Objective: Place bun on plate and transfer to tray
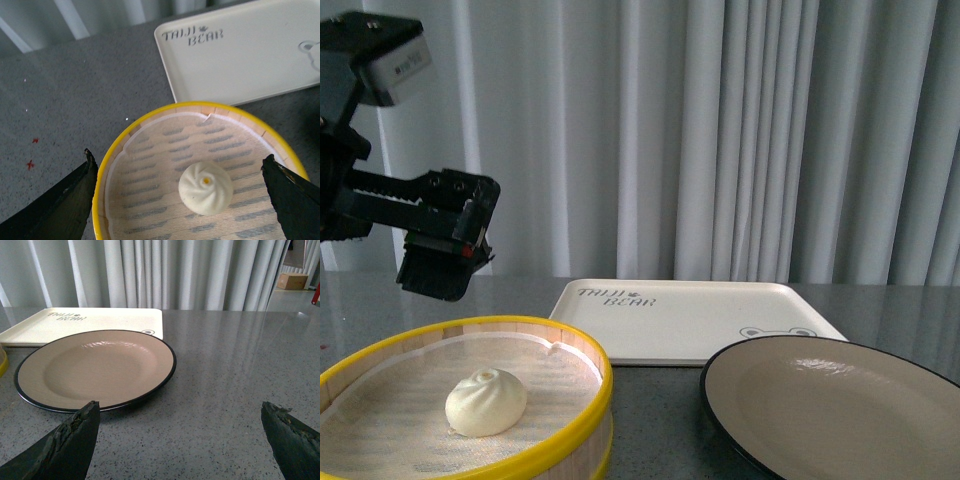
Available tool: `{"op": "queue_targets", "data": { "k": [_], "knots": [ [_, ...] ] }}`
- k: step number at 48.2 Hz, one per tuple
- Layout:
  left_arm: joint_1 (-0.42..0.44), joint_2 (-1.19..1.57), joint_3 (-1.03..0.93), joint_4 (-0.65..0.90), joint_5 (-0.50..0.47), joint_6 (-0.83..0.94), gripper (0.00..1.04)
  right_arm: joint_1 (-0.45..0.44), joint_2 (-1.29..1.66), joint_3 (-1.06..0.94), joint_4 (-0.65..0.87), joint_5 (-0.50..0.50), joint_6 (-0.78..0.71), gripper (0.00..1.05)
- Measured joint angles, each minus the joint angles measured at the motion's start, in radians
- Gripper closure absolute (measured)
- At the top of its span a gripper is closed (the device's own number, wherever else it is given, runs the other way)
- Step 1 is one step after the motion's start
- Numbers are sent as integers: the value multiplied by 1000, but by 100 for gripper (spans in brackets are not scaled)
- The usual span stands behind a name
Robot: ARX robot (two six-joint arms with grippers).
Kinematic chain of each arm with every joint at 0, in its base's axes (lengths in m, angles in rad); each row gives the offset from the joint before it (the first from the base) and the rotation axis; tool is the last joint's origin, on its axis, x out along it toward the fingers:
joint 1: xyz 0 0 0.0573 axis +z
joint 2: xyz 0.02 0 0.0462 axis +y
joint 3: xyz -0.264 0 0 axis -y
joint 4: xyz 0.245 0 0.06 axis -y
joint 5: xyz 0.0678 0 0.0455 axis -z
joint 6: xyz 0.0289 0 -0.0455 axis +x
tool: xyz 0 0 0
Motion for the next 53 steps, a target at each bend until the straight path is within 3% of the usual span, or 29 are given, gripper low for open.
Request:
{"op": "queue_targets", "data": {
  "k": [19, 33, 53],
  "knots": [
    [7, 129, 60, -112, 37, -82, 7, 0, 0, 0, 0, 0, 0, 9],
    [-28, 183, 60, -70, -10, -72, 7, 0, 0, 0, 0, 0, 0, 9],
    [-48, 249, 53, -51, -4, -98, 7, 0, 0, 0, 0, 0, 0, 9]
  ]
}}
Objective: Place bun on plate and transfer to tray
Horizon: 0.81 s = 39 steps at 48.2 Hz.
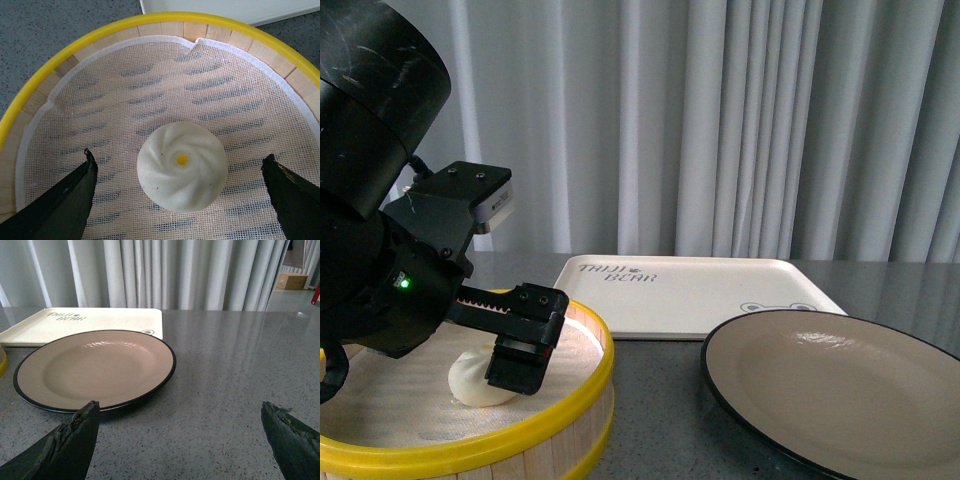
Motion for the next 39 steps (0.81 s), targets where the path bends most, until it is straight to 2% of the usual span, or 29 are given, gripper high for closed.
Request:
{"op": "queue_targets", "data": {
  "k": [33, 37, 39],
  "knots": [
    [-4, 81, 32, -14, -9, -102, 7, 0, 0, 0, 0, 0, 0, 9],
    [-4, 84, 33, -20, -11, -122, 14, 0, 0, 0, 0, 0, 0, 9],
    [-4, 86, 32, -20, -13, -131, 23, 0, 0, 0, 0, 0, 0, 9]
  ]
}}
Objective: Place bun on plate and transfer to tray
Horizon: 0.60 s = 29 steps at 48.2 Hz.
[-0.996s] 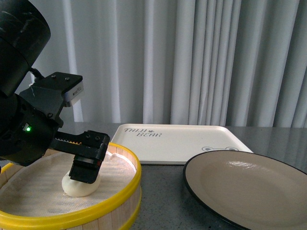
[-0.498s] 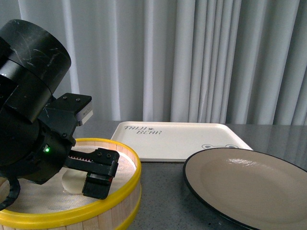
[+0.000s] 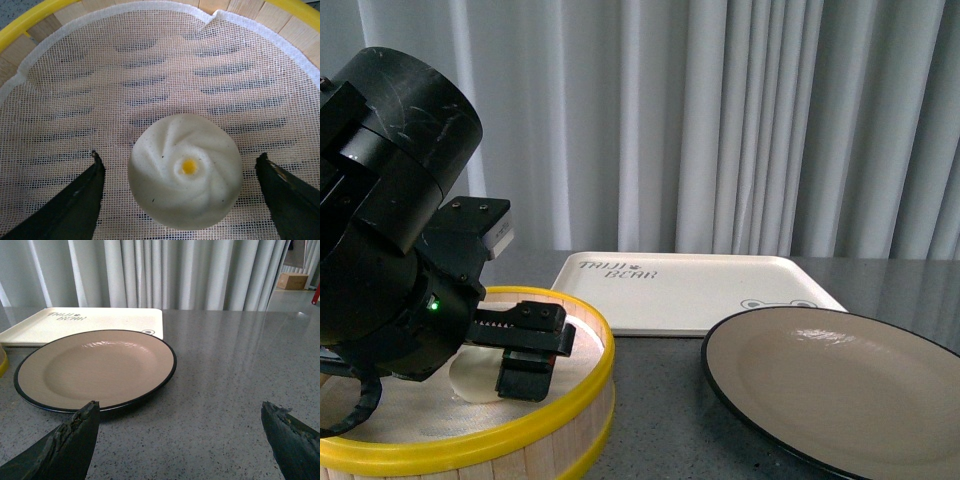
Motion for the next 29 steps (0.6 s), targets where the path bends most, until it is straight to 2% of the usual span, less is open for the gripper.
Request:
{"op": "queue_targets", "data": {
  "k": [5, 13, 19, 23, 29],
  "knots": [
    [0, 6, 0, 4, 0, -13, 44, 0, 0, 0, 0, 0, 0, 9],
    [-3, 6, -2, 22, 4, -22, 68, 0, 0, 0, 0, 0, 0, 9],
    [-1, -7, 23, 9, 14, -35, 91, 0, 0, 0, 0, 0, 0, 9],
    [2, -24, 55, 5, 25, -36, 100, 0, 0, 0, 0, 0, 0, 9],
    [-12, -32, 116, 43, 51, -36, 100, 0, 0, 0, 0, 0, 0, 9]
  ]
}}
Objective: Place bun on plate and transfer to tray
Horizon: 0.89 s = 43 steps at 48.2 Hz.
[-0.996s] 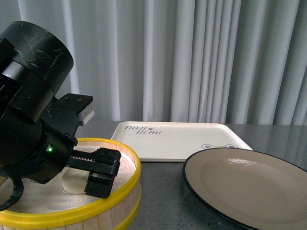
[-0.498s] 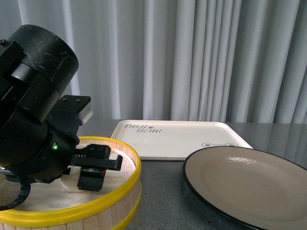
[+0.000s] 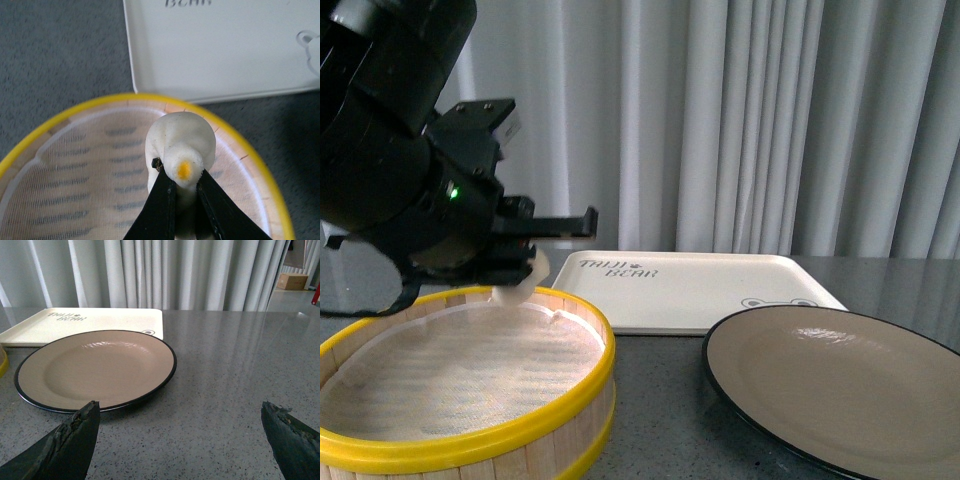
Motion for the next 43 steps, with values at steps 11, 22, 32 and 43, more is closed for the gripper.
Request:
{"op": "queue_targets", "data": {
  "k": [11, 22, 32, 43],
  "knots": [
    [-179, 185, 214, 93, 147, 100, 100, 0, 0, 0, 0, 0, 0, 9],
    [-294, 369, 407, -18, 221, 187, 100, 0, 0, 0, 0, 0, 0, 9],
    [-327, 424, 484, -98, 259, 238, 100, 0, 0, 0, 0, 0, 0, 9],
    [-343, 457, 549, -220, 229, 260, 100, 0, 0, 0, 0, 0, 0, 9]
  ]
}}
